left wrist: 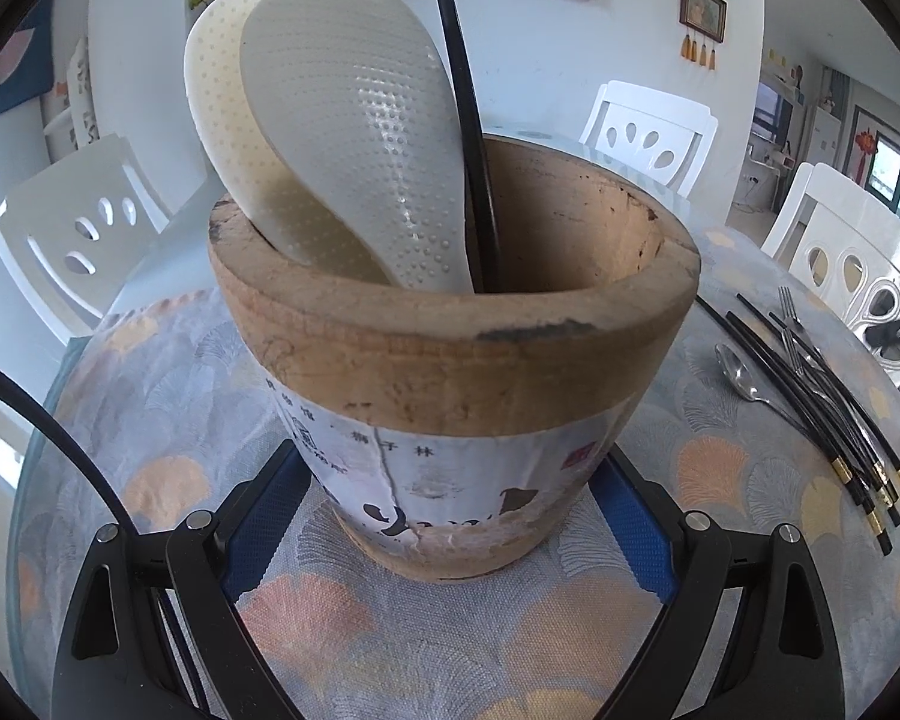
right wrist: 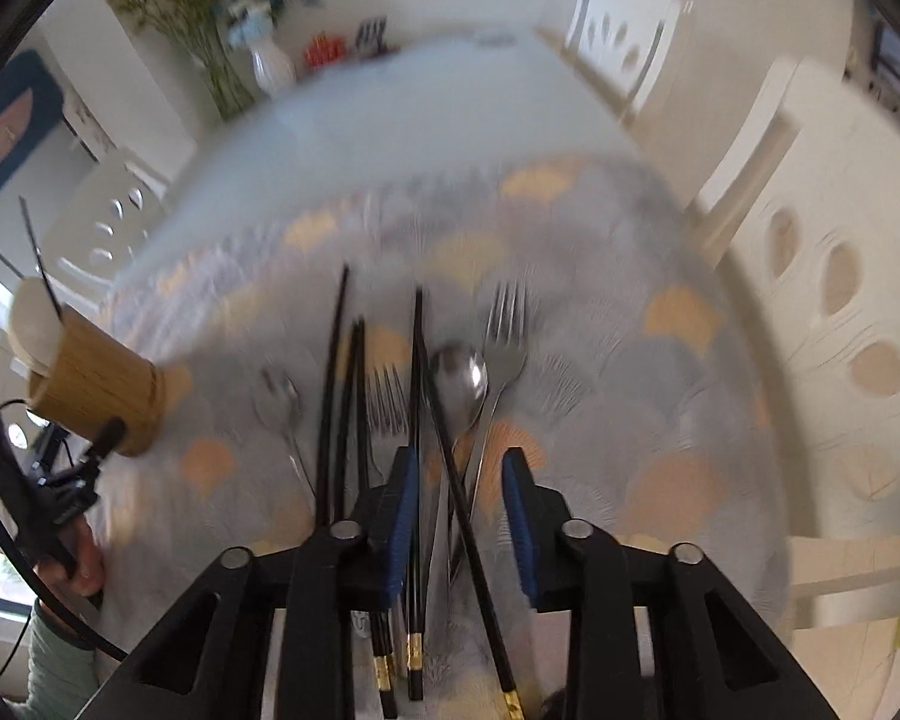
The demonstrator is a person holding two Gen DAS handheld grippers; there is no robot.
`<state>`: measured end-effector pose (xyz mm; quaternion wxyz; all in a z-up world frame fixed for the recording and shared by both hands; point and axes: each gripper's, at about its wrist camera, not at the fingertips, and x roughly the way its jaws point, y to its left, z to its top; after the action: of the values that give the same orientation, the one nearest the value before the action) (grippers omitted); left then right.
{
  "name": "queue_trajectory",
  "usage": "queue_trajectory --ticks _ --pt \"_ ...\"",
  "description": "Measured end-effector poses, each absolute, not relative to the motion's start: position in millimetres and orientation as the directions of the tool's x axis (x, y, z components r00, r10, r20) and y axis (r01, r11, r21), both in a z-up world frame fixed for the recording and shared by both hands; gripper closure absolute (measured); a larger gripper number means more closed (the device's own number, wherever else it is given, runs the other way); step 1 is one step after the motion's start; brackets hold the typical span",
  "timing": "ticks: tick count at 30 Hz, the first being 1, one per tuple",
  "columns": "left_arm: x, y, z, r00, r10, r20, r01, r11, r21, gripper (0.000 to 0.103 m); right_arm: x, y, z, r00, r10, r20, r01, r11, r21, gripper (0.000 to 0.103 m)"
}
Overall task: Organize utensils
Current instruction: 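Move the right gripper to the chopsticks and grasp another black chopstick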
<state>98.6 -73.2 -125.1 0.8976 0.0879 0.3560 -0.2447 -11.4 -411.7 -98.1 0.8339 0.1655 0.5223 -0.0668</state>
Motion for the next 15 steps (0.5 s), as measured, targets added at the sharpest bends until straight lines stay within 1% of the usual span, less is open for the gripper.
queue_trajectory --ticks 3,6,15 --pt "98.6 -73.2 -125.3 0.627 -0.377 -0.682 0.502 0.865 -0.017 0.01 0.2 -409.9 -115.9 0.401 0.059 -0.914 0.283 0.941 0.185 0.081" --pt "98.7 -73.1 -125.2 0.626 -0.38 -0.681 0.503 0.864 -0.021 0.01 4.5 -404.0 -123.1 0.391 0.065 -0.918 0.269 0.946 0.181 0.081" --pt "97.6 -72.8 -124.2 0.63 -0.385 -0.675 0.503 0.864 -0.023 0.01 16.2 -389.8 -133.9 0.355 0.018 -0.935 0.227 0.968 0.105 0.081"
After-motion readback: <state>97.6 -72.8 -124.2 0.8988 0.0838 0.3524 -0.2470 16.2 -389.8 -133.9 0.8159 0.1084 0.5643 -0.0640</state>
